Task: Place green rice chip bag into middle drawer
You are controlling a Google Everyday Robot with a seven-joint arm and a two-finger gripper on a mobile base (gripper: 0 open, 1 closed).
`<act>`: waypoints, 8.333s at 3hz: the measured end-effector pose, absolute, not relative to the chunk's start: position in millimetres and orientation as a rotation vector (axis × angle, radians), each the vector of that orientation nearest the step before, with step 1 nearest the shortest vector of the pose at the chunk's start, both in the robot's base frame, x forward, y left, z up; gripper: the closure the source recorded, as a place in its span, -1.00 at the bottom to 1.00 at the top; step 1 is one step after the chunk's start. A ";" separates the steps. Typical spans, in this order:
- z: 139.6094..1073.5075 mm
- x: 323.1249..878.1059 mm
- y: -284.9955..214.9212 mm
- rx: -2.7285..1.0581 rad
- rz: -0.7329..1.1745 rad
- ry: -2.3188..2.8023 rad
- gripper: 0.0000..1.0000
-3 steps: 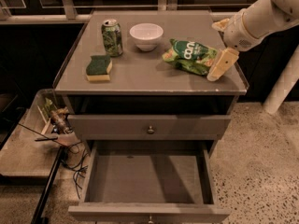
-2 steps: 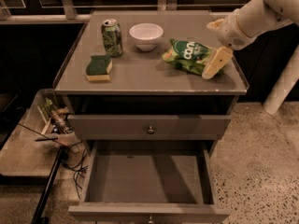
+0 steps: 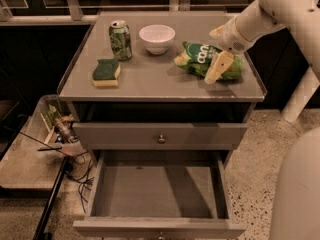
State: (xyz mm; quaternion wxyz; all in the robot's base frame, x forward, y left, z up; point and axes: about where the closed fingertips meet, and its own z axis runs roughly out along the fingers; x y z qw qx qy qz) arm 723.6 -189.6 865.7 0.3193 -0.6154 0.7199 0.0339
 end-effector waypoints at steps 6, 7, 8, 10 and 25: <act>845.0 738.1 -183.1 -1.620 0.179 1.932 1.00; 847.1 732.3 -183.2 -1.616 0.230 1.919 1.00; 860.2 722.2 -183.6 -1.603 0.267 1.892 1.00; 933.1 668.2 -209.7 -1.532 0.287 1.806 1.00; 599.9 497.1 -155.2 -1.187 0.402 2.221 1.00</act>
Offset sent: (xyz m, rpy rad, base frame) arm 0.0118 0.0014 -0.0165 0.0224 0.0538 -0.0124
